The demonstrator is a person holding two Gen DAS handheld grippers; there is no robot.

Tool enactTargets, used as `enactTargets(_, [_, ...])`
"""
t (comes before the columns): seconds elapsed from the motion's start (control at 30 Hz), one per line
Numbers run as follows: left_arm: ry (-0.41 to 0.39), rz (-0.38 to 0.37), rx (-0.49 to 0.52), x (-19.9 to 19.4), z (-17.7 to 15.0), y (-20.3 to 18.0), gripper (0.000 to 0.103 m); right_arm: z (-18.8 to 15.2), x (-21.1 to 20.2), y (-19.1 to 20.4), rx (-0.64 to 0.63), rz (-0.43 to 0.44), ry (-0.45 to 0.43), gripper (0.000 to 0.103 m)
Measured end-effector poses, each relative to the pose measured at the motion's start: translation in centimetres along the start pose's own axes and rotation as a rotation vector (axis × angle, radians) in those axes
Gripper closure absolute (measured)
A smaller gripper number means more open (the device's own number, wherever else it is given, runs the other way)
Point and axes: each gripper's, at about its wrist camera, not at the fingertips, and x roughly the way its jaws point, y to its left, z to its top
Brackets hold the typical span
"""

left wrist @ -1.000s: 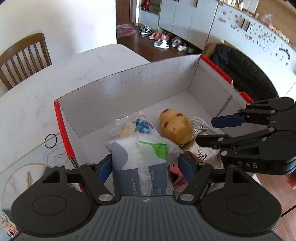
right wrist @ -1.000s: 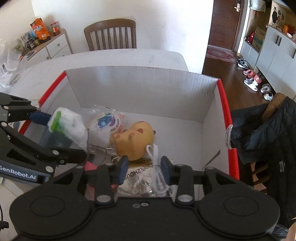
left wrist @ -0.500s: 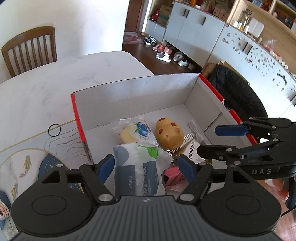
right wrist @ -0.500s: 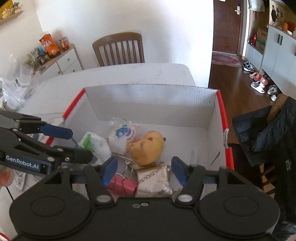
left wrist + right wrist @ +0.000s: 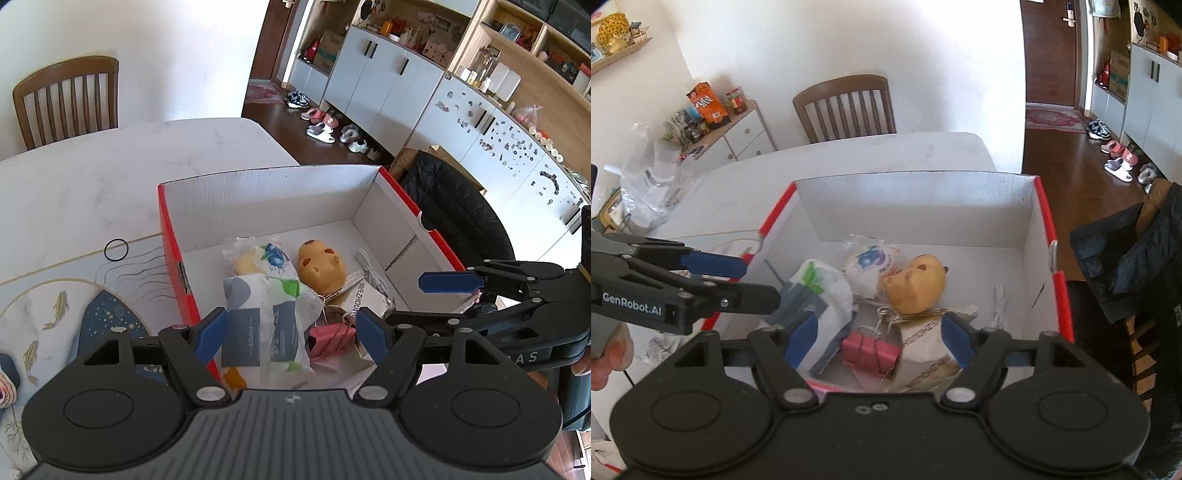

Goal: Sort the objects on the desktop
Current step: 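Lower the paper bag into the box with the left tool while the right tool releases the cable, then withdraw both open tools from the box back over the table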

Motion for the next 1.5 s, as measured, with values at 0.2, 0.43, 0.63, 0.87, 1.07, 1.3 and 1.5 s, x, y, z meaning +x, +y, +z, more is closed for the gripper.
enactTargets(0.2, [-0.012,-0.002,-0.013,-1.2,-1.1,0.3,0.018,-0.5,-0.9,0.9,0.000,0.025,-0.020,0.022])
enactTargets(0.43, [-0.021,-0.025,-0.048,-2.8,-2.4,1.5,0.018,-1.1,-1.5,1.8,0.024,0.033,-0.034,0.019])
enactTargets(0.63, [-0.026,-0.048,-0.070,-4.1,-3.7,2.9,0.018,-1.8,-1.9,3.0,0.045,0.024,-0.047,0.018])
enactTargets(0.87, [-0.019,-0.092,-0.040,-5.7,-5.0,4.4,0.018,-2.3,-2.1,5.5,0.066,-0.003,-0.064,0.017])
enactTargets(1.07, [-0.009,-0.117,-0.021,-7.5,-6.2,6.6,0.018,-2.7,-2.0,8.4,0.074,-0.017,-0.072,0.013])
enactTargets(1.3, [-0.020,-0.094,0.006,-10.1,-8.0,10.2,0.013,-2.9,-1.0,12.8,0.074,-0.008,-0.069,0.012])
enactTargets(1.5, [-0.040,-0.057,0.008,-12.1,-9.7,13.9,0.013,-2.9,0.0,16.2,0.080,-0.010,-0.066,0.012])
